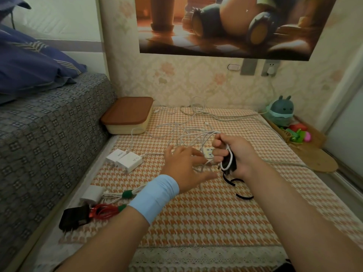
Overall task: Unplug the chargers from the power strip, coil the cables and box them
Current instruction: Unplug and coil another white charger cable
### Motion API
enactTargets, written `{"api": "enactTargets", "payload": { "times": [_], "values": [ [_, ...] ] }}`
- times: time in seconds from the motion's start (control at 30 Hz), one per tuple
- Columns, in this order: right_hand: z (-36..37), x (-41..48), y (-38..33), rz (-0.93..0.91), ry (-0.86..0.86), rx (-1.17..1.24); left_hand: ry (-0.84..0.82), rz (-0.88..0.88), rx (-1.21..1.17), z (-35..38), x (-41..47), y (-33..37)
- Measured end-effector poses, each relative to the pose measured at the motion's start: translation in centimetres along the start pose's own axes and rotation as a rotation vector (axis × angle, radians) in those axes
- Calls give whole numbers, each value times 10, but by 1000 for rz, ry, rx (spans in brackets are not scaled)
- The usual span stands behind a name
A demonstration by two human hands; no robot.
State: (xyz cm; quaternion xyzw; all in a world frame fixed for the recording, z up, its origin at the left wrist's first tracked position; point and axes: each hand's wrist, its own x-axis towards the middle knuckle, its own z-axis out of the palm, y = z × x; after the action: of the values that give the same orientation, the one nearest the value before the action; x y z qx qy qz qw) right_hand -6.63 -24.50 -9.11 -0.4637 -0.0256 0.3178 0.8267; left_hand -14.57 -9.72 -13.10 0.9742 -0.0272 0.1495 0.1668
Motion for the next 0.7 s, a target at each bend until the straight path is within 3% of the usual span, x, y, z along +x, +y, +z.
{"api": "enactTargets", "payload": {
  "times": [0.1, 0.2, 0.3, 0.4, 0.57, 0.6, 0.7],
  "values": [
    [-5, 3, -4, -17, 20, 81, 47, -9, -246, -1, 4, -6],
    [-20, 8, -9, -64, 163, 122, 113, 71, -431, -12, 3, -26],
    [-36, 13, -14, -97, 331, 144, 233, 56, -360, -29, 0, -48],
    [-40, 16, -14, -112, 424, 121, 344, -156, -144, -41, -2, -69],
    [-37, 18, -12, -110, 412, -217, 180, -583, -159, -46, -9, -88],
    [-35, 16, -11, -103, 360, -303, 217, -552, -207, -47, -8, -85],
    [-21, 8, -7, -106, 139, -457, 412, -235, -375, -48, -4, -63]
  ]
}}
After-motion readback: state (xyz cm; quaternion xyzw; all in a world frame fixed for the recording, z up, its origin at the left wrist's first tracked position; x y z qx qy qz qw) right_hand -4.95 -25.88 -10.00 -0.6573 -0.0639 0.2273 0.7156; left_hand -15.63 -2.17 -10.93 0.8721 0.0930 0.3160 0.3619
